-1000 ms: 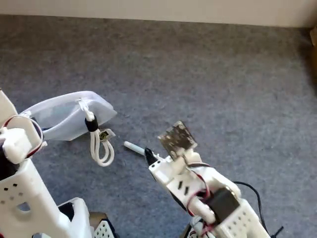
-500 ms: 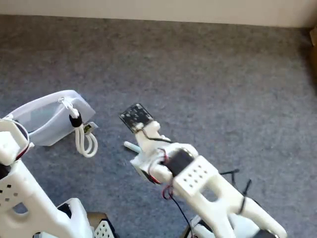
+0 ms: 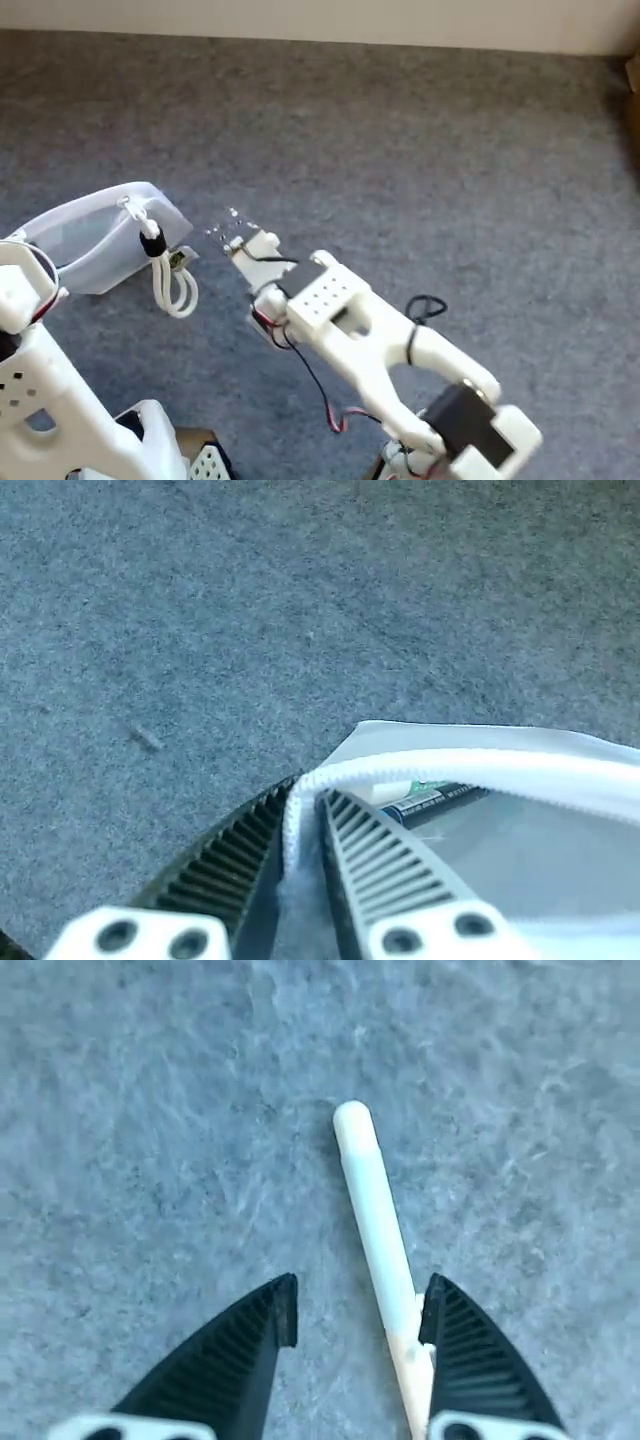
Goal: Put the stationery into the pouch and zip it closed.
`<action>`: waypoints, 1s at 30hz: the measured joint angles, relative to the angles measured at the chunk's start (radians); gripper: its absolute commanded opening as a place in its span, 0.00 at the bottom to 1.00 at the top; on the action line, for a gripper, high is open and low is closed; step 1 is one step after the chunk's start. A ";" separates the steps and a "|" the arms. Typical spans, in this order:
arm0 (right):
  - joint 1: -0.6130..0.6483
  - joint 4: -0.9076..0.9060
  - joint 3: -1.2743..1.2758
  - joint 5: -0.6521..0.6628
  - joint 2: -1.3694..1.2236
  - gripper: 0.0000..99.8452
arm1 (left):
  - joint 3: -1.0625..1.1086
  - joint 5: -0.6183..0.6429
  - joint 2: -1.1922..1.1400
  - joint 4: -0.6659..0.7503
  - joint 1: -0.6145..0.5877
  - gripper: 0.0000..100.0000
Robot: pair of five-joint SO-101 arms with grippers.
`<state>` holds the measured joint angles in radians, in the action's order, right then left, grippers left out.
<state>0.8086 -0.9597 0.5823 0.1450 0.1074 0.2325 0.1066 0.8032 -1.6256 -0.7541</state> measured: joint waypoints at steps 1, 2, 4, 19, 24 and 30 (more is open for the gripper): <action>0.000 0.000 -0.018 0.000 -0.032 0.19 | 0.008 0.000 0.000 0.000 0.000 0.01; 0.000 0.000 -0.037 0.000 -0.061 0.19 | 0.015 0.000 0.009 0.002 0.000 0.01; 0.000 0.000 -0.074 0.000 -0.117 0.19 | 0.032 0.000 0.014 0.020 0.000 0.01; 0.002 0.000 -0.161 0.084 -0.272 0.19 | 0.055 -0.002 0.015 0.055 0.000 0.01; 0.002 0.000 -0.161 0.091 -0.272 0.19 | 0.055 -0.002 0.015 0.055 0.000 0.01; -0.014 0.000 -0.163 0.091 -0.272 0.09 | 0.058 -0.002 0.015 0.055 0.000 0.01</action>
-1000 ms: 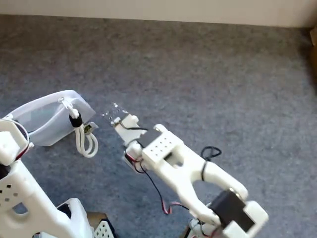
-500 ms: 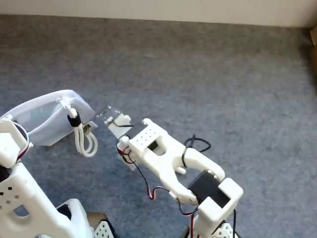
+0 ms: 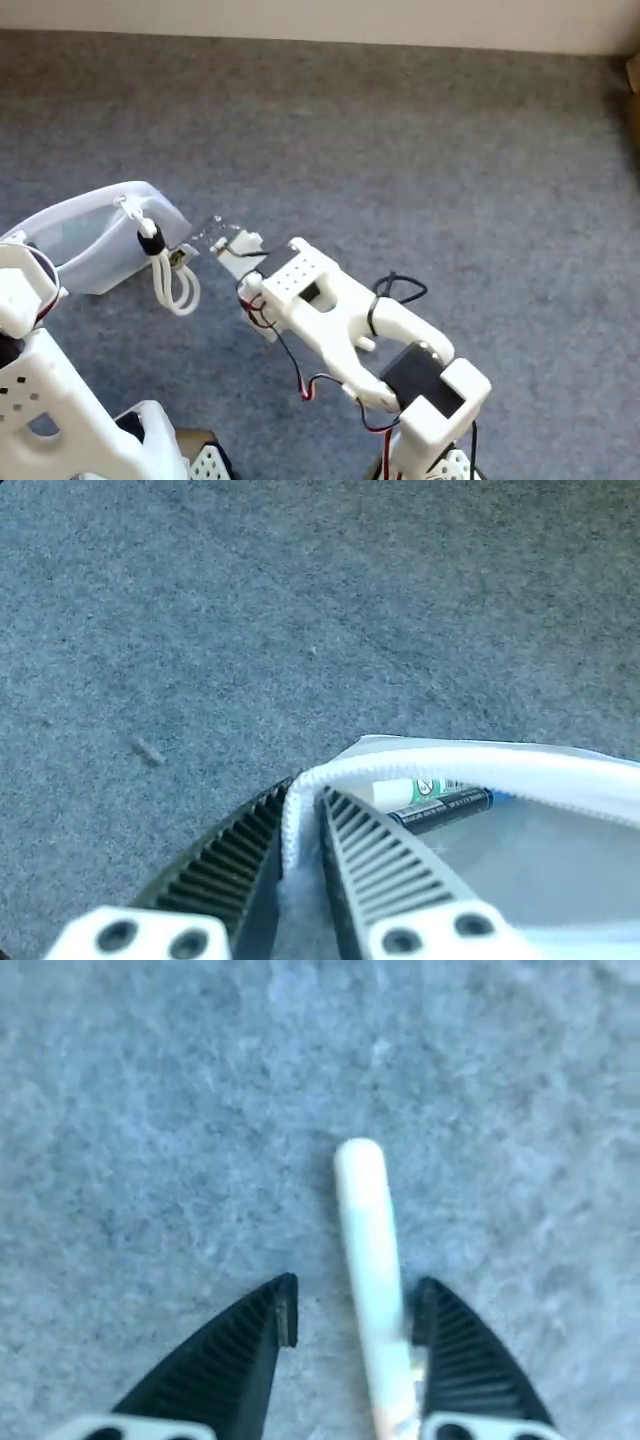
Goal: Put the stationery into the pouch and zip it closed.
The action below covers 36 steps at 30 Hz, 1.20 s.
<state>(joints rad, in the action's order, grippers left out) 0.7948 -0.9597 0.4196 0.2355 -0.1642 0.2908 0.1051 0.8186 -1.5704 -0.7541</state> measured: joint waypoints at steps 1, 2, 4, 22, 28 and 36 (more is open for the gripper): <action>-0.008 0.000 -0.002 0.000 0.000 0.08 | 0.000 0.000 0.000 0.000 0.000 0.01; -0.011 0.003 -0.002 0.000 0.000 0.07 | 0.000 0.000 0.000 0.000 0.000 0.01; -0.015 0.006 -0.002 0.000 0.000 0.06 | 0.002 0.000 0.000 0.000 0.000 0.01; -0.015 -0.026 0.017 -0.124 0.002 0.04 | 0.003 0.000 0.000 0.000 0.000 0.01; -0.017 -0.031 0.017 -0.124 0.005 0.00 | 0.003 0.000 0.000 0.000 0.000 0.01; -0.023 -0.054 0.124 -0.127 0.152 0.00 | 0.003 0.000 0.000 0.000 0.000 0.01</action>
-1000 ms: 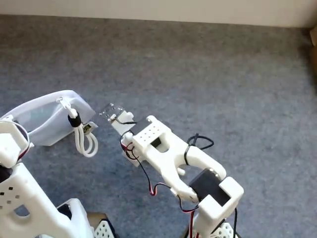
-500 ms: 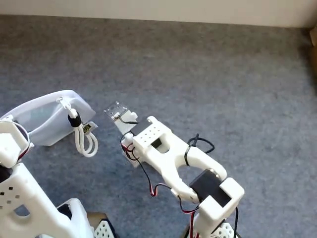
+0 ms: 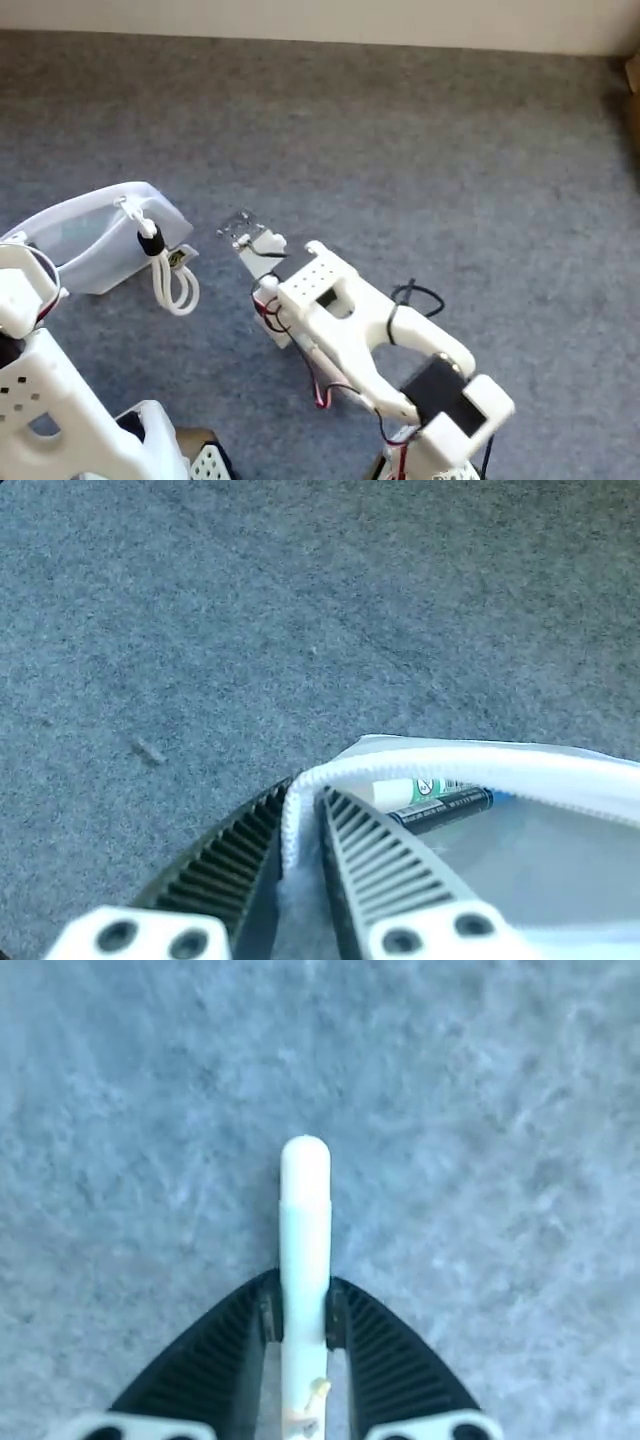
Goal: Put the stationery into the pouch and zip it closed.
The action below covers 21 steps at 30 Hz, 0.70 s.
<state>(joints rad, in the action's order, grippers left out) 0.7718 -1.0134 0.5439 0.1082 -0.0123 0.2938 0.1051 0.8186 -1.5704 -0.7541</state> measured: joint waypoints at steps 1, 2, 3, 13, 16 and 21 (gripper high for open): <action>-0.006 -0.003 0.012 0.000 0.025 0.00 | 0.000 0.000 0.000 0.000 0.000 0.01; -0.011 -0.003 0.021 0.000 0.049 0.00 | 0.000 0.000 0.000 0.000 0.002 0.01; -0.018 -0.002 0.035 0.000 0.078 0.00 | 0.000 0.000 0.000 0.000 0.002 0.01; -0.114 -0.003 0.224 -0.006 0.364 0.00 | -0.002 -0.002 0.002 0.002 0.138 0.01; -0.153 -0.003 0.279 -0.006 0.443 0.00 | -0.002 -0.015 0.002 0.002 0.204 0.01; -0.195 -0.003 0.334 -0.072 0.543 0.00 | -0.020 -0.031 0.002 -0.032 0.336 0.01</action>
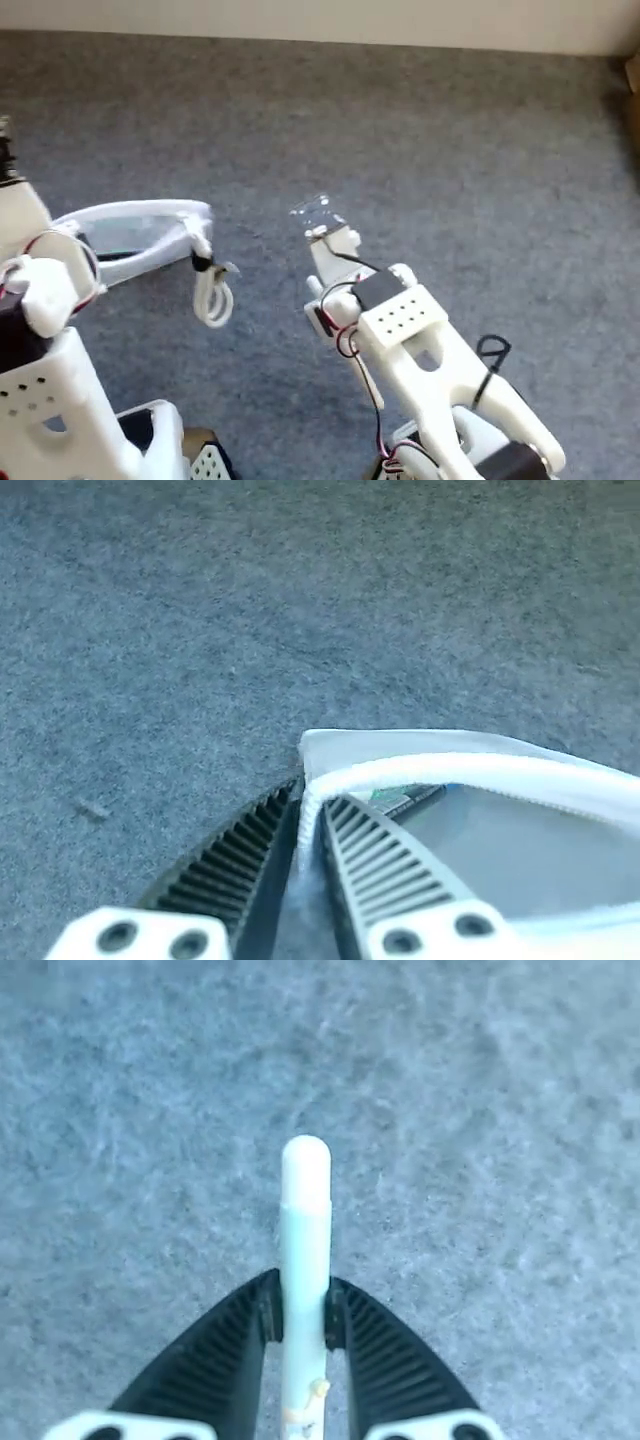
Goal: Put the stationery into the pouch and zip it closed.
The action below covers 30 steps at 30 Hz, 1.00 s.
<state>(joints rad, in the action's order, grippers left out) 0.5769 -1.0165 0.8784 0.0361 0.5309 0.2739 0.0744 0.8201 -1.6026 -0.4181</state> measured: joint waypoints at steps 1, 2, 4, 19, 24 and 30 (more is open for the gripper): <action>-0.002 0.000 0.003 -0.018 0.014 0.00 | -0.012 0.000 0.000 -0.015 0.025 0.01; -0.005 0.000 0.003 -0.034 0.021 0.00 | -0.025 -0.002 0.000 -0.029 0.052 0.01; -0.005 0.000 0.003 -0.066 0.032 0.00 | -0.049 -0.003 0.000 -0.051 0.098 0.01; -0.104 0.238 0.153 -0.199 0.035 0.00 | -0.216 -0.038 -0.018 -0.144 0.307 0.01; -0.129 0.364 0.224 -0.206 0.046 0.00 | -0.180 -0.038 -0.018 -0.144 0.308 0.01; -0.173 0.377 0.224 -0.221 0.048 0.00 | -0.164 -0.044 -0.018 -0.144 0.308 0.01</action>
<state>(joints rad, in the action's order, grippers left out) 0.4035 -0.6391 1.1024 -0.1849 0.5785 0.1097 0.0299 0.8017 -1.7469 -0.1097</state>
